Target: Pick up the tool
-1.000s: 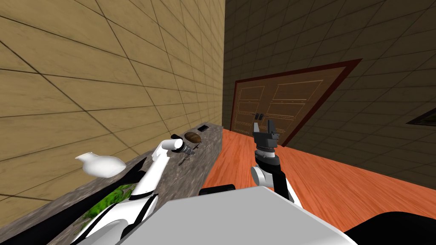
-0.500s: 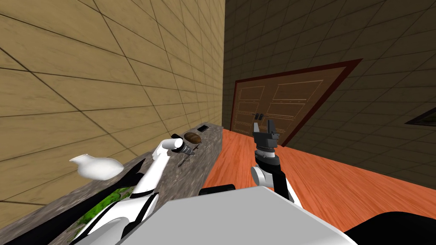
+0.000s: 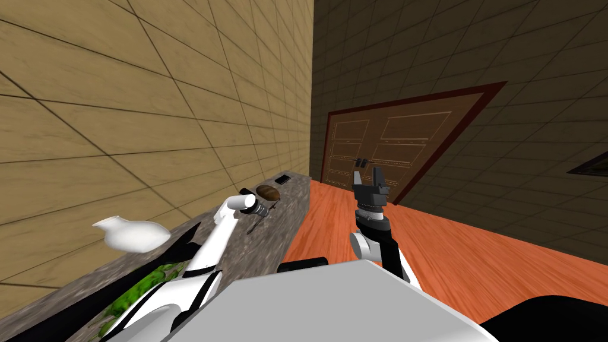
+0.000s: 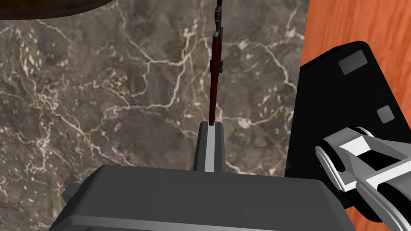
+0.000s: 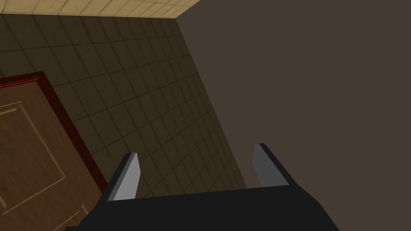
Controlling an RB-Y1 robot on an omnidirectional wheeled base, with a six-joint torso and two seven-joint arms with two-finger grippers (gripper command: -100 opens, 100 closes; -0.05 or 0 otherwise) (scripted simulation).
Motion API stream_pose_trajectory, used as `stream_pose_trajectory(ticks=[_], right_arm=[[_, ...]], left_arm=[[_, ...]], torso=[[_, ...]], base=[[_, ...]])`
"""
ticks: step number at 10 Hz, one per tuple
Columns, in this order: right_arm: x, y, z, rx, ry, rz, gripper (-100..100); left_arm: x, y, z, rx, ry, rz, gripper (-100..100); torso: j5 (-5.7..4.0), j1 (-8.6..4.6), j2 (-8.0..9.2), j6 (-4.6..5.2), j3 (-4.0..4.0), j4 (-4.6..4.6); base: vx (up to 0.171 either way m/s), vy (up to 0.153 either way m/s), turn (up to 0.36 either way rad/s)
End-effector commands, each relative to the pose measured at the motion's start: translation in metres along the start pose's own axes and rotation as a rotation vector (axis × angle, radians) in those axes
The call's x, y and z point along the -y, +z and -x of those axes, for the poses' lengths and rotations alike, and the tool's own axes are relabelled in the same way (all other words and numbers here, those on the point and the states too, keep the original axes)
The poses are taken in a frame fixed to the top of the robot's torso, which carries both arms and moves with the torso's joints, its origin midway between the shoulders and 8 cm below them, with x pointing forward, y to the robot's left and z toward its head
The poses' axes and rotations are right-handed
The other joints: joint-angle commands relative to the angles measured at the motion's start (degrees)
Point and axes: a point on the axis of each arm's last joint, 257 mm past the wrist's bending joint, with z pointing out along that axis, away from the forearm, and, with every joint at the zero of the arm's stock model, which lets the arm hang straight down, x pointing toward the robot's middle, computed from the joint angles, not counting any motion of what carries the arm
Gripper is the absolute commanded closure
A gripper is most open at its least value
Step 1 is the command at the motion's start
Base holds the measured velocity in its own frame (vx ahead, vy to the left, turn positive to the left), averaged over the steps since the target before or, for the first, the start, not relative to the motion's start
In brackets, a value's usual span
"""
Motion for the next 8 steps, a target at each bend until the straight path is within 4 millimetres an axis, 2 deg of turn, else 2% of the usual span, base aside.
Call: stream_pose_trajectory(ticks=[1,3,4,5,7,8], right_arm=[[0.000,0.000,0.000,0.000,0.000,0.000,0],[0.000,0.000,0.000,0.000,0.000,0.000,0],[0.000,0.000,0.000,0.000,0.000,0.000,0],[0.000,0.000,0.000,0.000,0.000,0.000,0],[0.000,0.000,0.000,0.000,0.000,0.000,0],[0.000,0.000,0.000,0.000,0.000,0.000,0]], left_arm=[[0.000,0.000,0.000,0.000,0.000,0.000,100],[0.000,0.000,0.000,0.000,-0.004,0.001,100],[0.000,0.000,0.000,0.000,-0.004,0.001,0],[-0.001,-0.009,-0.004,0.001,0.004,0.000,100],[-0.002,-0.010,-0.005,-0.001,0.005,0.000,100],[-0.002,-0.011,-0.005,0.000,0.005,0.000,0]], torso=[[0.00,0.00,0.00,0.00,0.00,0.00],[0.01,0.06,-0.02,0.04,-0.02,-0.02],[0.01,0.06,-0.02,0.03,-0.02,-0.02],[0.01,0.07,-0.02,0.03,-0.02,-0.02],[0.02,0.16,0.07,0.00,0.03,0.01],[0.03,0.13,0.03,-0.01,0.01,-0.01]], base=[[0.001,-0.003,0.012],[0.000,0.000,0.000],[0.000,0.000,0.000],[-0.014,0.018,-0.005],[-0.012,0.020,-0.004],[0.000,0.000,0.000]])
